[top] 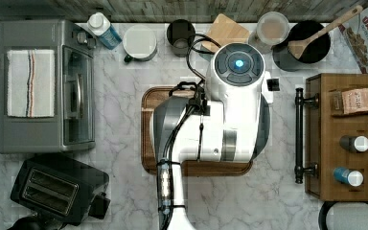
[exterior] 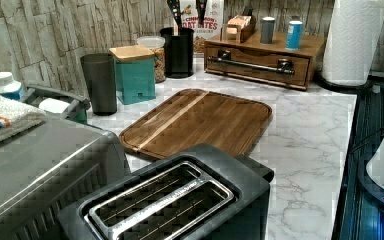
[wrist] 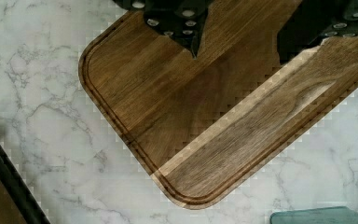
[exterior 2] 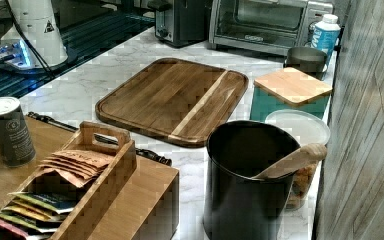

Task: Open the drawer.

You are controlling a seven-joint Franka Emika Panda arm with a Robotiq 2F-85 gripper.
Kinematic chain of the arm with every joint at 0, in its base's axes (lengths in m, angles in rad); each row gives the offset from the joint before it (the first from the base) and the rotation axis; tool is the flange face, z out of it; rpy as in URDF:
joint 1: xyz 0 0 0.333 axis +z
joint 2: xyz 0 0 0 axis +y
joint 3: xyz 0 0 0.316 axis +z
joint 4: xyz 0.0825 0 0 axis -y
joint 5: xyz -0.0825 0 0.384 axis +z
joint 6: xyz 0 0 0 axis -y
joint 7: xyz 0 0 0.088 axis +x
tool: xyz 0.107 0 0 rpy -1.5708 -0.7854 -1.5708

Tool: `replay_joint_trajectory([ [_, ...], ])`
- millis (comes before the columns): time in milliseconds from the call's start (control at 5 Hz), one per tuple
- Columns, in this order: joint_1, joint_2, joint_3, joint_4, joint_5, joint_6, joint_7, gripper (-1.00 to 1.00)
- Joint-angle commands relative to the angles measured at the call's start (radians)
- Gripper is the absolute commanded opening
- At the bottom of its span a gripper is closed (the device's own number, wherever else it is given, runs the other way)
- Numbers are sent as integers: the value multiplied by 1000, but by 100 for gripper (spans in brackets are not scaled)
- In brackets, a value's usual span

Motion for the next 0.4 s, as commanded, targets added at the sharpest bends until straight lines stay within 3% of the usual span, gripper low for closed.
replay_joint_trajectory([
  [200, -1, 0, -1, -8, -2, 0, -1, 100],
  [400, -36, -38, -17, -77, -15, 41, -224, 100],
])
